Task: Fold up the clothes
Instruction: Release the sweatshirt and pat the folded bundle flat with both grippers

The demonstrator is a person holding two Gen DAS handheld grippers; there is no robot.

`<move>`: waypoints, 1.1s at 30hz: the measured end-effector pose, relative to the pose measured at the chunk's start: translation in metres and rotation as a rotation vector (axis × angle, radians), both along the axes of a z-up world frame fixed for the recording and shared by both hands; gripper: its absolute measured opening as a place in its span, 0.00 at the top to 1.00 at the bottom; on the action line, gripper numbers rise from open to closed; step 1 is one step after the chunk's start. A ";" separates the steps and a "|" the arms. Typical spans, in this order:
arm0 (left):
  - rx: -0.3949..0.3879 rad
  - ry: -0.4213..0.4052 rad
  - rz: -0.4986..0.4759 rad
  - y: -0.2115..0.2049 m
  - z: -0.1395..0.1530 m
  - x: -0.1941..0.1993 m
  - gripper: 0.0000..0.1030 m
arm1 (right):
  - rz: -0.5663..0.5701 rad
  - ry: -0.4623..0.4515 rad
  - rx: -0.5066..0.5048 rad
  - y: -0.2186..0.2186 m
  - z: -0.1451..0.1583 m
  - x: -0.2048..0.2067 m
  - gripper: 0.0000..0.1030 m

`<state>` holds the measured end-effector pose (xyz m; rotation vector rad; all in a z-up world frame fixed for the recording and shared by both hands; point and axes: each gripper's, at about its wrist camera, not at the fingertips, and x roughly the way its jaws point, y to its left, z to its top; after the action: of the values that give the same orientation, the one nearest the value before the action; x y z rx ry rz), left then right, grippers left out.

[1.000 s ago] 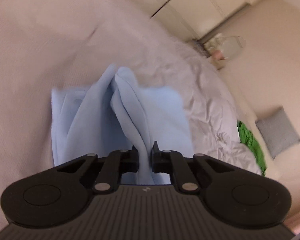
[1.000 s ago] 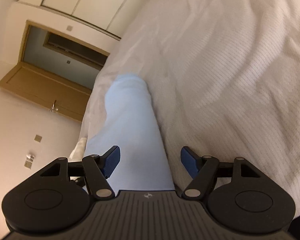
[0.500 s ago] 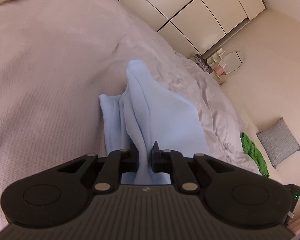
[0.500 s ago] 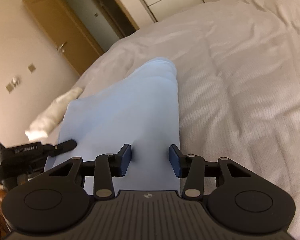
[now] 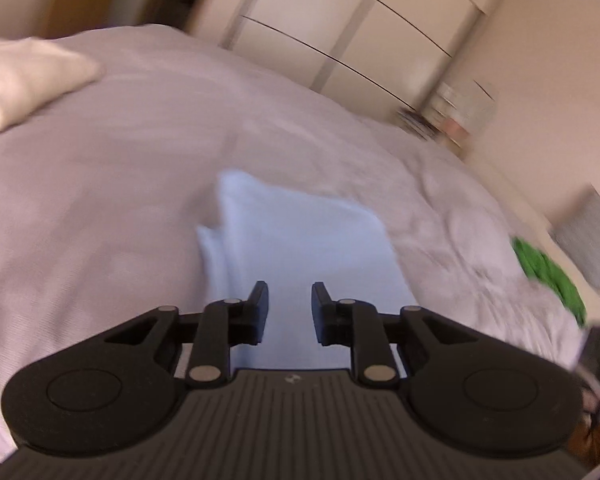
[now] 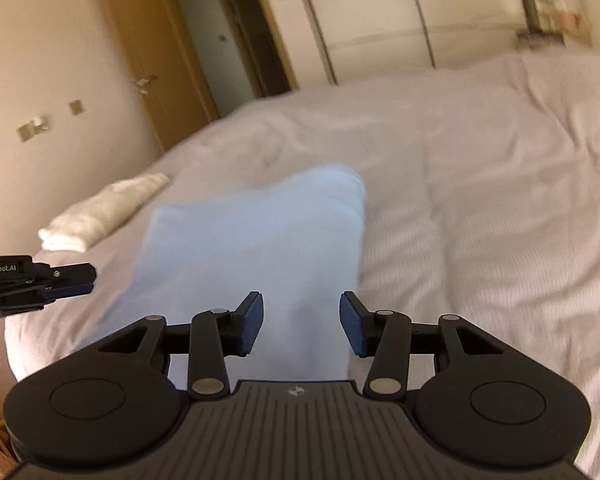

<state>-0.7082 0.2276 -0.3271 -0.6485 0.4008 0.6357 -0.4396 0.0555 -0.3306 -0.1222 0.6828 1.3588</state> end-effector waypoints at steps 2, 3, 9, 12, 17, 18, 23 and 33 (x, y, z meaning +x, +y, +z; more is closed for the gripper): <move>-0.031 0.055 0.000 -0.007 -0.014 0.004 0.88 | 0.049 -0.029 0.015 -0.004 0.001 -0.010 0.61; -0.045 0.063 0.011 -0.009 -0.020 0.001 0.88 | 0.071 -0.046 -0.002 -0.004 -0.001 -0.016 0.62; -0.093 0.129 0.065 -0.016 -0.038 -0.013 0.88 | 0.127 -0.091 -0.093 -0.011 -0.021 -0.021 0.70; -0.052 0.127 0.057 -0.009 -0.016 -0.008 0.89 | 0.116 -0.047 -0.099 -0.013 -0.011 -0.006 0.69; 0.048 0.100 -0.003 0.035 0.019 0.026 0.89 | 0.017 0.016 -0.033 0.005 0.010 0.043 0.66; 0.064 0.098 -0.018 0.046 0.024 0.036 0.89 | 0.005 0.018 -0.015 0.016 0.014 0.052 0.66; 0.111 0.157 -0.092 0.092 0.017 0.088 0.88 | -0.002 0.064 0.024 0.081 0.019 0.087 0.66; -0.017 0.193 0.012 0.135 -0.062 0.090 0.87 | 0.076 -0.004 -0.168 0.179 -0.039 0.094 0.66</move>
<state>-0.6186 0.3624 -0.3889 -0.6083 0.5829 0.7093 -0.3452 0.2349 -0.3700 -0.2875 0.7956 1.3721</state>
